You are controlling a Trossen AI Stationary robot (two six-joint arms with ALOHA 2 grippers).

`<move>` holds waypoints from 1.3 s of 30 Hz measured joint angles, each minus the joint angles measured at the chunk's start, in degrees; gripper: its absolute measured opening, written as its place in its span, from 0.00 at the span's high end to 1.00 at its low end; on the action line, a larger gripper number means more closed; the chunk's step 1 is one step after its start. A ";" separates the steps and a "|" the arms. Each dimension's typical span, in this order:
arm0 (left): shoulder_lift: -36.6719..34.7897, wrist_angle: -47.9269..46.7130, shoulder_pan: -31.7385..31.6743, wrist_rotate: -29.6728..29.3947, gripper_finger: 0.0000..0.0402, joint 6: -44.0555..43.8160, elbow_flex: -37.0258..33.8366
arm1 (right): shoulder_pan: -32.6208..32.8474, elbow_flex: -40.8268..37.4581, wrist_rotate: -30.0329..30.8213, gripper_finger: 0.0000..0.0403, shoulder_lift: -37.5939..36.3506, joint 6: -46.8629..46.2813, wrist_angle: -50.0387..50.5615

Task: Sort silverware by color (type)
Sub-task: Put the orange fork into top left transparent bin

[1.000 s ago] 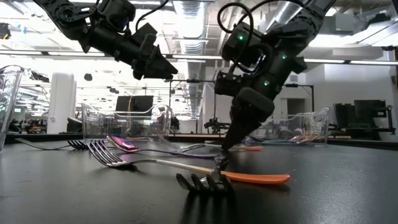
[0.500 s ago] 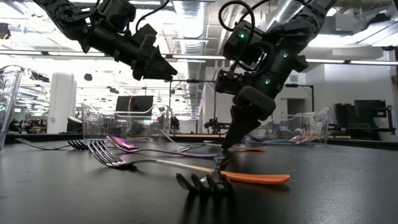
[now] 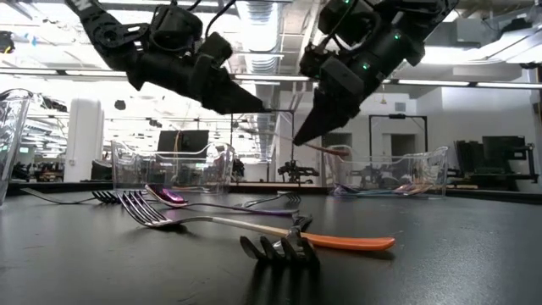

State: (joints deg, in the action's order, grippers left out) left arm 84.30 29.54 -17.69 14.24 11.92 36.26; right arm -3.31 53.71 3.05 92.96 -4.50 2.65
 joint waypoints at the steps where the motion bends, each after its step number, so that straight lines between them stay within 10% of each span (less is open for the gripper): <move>1: 1.04 0.02 0.71 0.00 0.44 1.53 0.73 | -0.24 0.00 0.01 0.98 -0.02 -0.01 -0.46; 14: 9.68 -20.16 4.92 -8.73 0.46 13.31 12.82 | -0.44 0.15 0.06 0.98 0.11 -0.67 -2.07; 25: 9.55 -21.11 4.94 -12.16 0.76 13.06 13.50 | -0.97 0.11 0.02 0.97 0.13 -2.79 -1.99; 39: 9.50 -20.40 4.92 -12.94 0.77 10.90 13.50 | 3.47 -2.08 -3.37 0.71 5.24 -10.53 1.19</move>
State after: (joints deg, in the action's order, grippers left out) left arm 93.80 9.14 -12.78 1.30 22.82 49.76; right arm 0.16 51.63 -0.32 98.20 -15.03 3.85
